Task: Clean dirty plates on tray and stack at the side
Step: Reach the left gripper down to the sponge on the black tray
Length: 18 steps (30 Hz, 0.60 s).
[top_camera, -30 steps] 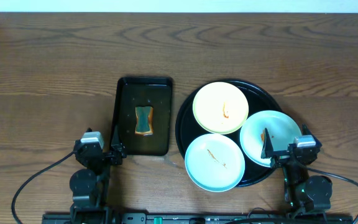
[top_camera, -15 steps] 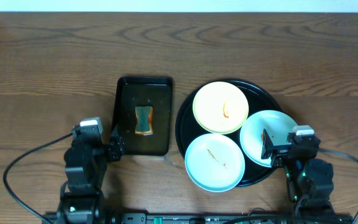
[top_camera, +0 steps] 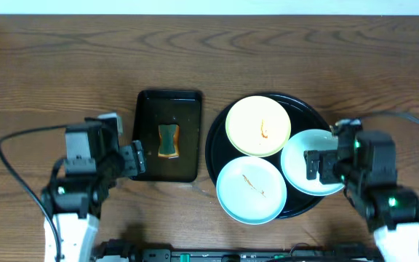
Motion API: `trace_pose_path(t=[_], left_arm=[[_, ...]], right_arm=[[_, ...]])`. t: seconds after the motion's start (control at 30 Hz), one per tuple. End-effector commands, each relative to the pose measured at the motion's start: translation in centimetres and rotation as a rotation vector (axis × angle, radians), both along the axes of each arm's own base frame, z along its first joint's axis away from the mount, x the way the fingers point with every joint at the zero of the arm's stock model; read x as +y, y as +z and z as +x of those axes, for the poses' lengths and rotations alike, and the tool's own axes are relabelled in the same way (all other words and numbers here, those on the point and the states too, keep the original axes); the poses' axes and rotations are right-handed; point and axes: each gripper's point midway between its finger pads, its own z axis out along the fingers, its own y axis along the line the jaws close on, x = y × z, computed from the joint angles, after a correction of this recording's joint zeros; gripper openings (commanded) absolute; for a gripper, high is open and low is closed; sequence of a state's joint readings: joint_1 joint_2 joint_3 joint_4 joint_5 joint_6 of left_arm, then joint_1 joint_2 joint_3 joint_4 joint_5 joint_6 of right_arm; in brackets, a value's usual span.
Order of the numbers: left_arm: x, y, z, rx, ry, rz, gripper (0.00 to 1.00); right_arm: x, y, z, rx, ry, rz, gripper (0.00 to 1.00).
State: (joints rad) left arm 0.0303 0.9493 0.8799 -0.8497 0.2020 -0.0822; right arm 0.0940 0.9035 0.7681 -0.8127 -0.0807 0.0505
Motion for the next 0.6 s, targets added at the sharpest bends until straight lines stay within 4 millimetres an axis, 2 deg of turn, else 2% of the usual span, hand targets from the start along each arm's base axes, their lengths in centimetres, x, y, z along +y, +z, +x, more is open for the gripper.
trace_pose_path(t=[0.0,0.2,0.37,0.43,0.53,0.57], left_arm=[[-1.6,1.9,0.4,0.026,-0.042,-0.091,0.79],[-1.8,1.8,-0.1,0.054,-0.045,-0.1,0.79],[-1.7,2.8,1.5,-0.026,-0.05,-0.097,0.79],[-1.7,3.5,2.5,-0.076,-0.054,-0.095,0.79],[-1.7,5.3,4.8,-0.187,-0.037,-0.109,0.79],[-1.5,5.8,6.2,-0.224,-0.003,-0.126,0.79]], right_arm=[[0.4,1.7,1.4,0.026,0.031,-0.004,0.99],[2.3,1.8,2.0,0.054,0.079,0.095,0.99],[2.6,2.5,2.9,0.009,0.081,0.111,0.99],[2.6,2.7,3.1,-0.003,0.081,0.111,0.99],[2.6,2.8,3.2,-0.01,0.082,0.111,0.99],[2.6,2.8,3.4,-0.016,0.082,0.111,0.99]])
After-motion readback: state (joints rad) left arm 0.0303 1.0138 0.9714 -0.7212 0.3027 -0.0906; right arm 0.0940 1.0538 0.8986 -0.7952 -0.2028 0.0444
